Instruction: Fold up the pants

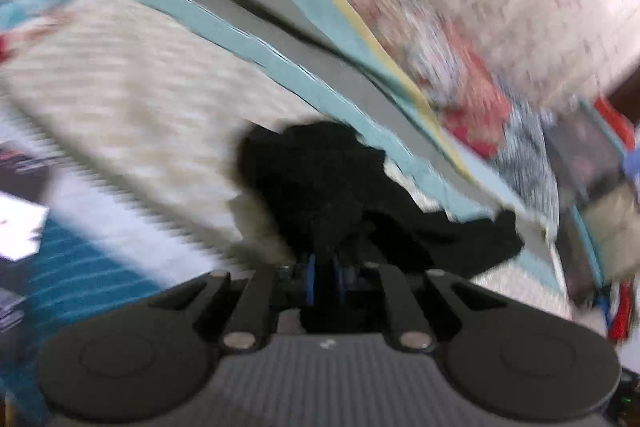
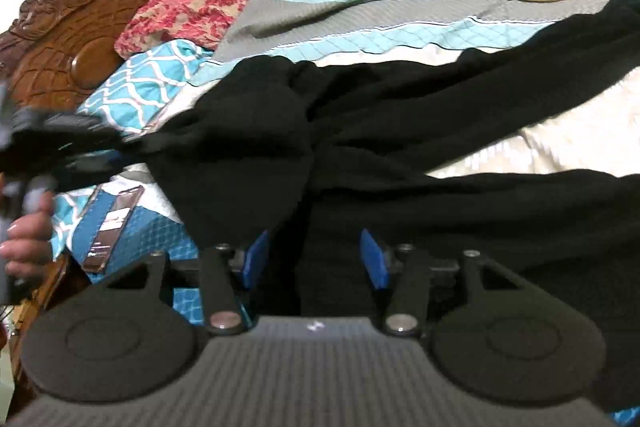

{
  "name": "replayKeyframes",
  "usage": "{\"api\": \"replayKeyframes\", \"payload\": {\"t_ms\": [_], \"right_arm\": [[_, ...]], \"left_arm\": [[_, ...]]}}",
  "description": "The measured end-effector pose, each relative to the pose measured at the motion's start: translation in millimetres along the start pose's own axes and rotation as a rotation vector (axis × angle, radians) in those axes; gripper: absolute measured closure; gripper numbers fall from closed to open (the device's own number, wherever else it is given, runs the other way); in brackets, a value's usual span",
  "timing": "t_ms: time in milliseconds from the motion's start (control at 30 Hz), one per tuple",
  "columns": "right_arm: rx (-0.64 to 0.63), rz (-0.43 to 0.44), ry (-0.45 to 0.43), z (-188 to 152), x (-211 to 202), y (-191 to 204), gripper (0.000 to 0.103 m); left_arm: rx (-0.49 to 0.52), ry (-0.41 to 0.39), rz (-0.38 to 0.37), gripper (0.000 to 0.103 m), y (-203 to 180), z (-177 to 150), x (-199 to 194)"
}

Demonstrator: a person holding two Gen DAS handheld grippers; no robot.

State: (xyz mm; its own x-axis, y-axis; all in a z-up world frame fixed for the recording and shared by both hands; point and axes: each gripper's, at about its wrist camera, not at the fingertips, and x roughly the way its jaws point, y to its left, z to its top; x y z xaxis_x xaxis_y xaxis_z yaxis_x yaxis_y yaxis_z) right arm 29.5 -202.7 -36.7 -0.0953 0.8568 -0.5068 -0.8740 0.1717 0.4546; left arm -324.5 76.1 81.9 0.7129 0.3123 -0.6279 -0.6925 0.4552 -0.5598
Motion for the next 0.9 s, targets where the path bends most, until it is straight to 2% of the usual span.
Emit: {"api": "replayKeyframes", "payload": {"t_ms": [67,133,233,267,333,400,467,533,633,733,800,900], "right_arm": [[-0.003,0.031,0.001,-1.3,1.7,2.4,0.048],[-0.013,0.05,0.027,-4.2,7.6,5.4,0.047],[-0.006,0.052,0.104,-10.9,25.2,7.5,0.047],[-0.002,0.054,0.134,-13.8,29.6,5.2,0.047],[0.019,0.056,0.154,-15.4,31.8,-1.1,0.047],[0.036,0.058,0.129,-10.6,24.0,-7.2,0.047],[0.051,0.046,0.08,-0.2,10.4,-20.0,0.047],[0.091,0.011,0.019,13.8,-5.8,-43.4,0.047],[0.181,-0.088,-0.083,42.6,-33.4,-97.7,0.047],[0.274,-0.215,-0.193,71.9,-59.8,-157.5,0.047],[0.336,-0.303,-0.286,95.4,-78.3,-204.8,0.047],[0.49,-0.405,-0.381,126.1,-93.1,-279.3,0.047]], "left_arm": [[-0.086,-0.045,0.05,0.094,31.1,-12.5,-39.5],[-0.144,-0.054,0.126,0.094,54.5,-29.6,-63.3],[-0.204,0.037,0.265,0.087,78.6,-63.6,-66.4],[-0.212,0.057,0.285,0.087,82.0,-71.2,-64.8],[-0.227,0.046,0.286,0.084,81.3,-76.2,-68.6],[-0.221,-0.03,0.285,0.078,74.1,-62.5,-81.3],[-0.191,-0.136,0.318,0.063,63.2,-44.0,-92.8],[-0.133,-0.227,0.331,0.062,47.0,-16.6,-92.8],[0.011,-0.242,0.315,0.057,19.4,20.5,-54.5],[0.145,-0.198,0.291,0.049,-5.7,52.0,13.1],[0.192,-0.15,0.261,0.045,-12.3,69.2,63.6],[0.184,-0.076,0.213,0.037,-15.4,76.3,124.2]]}}
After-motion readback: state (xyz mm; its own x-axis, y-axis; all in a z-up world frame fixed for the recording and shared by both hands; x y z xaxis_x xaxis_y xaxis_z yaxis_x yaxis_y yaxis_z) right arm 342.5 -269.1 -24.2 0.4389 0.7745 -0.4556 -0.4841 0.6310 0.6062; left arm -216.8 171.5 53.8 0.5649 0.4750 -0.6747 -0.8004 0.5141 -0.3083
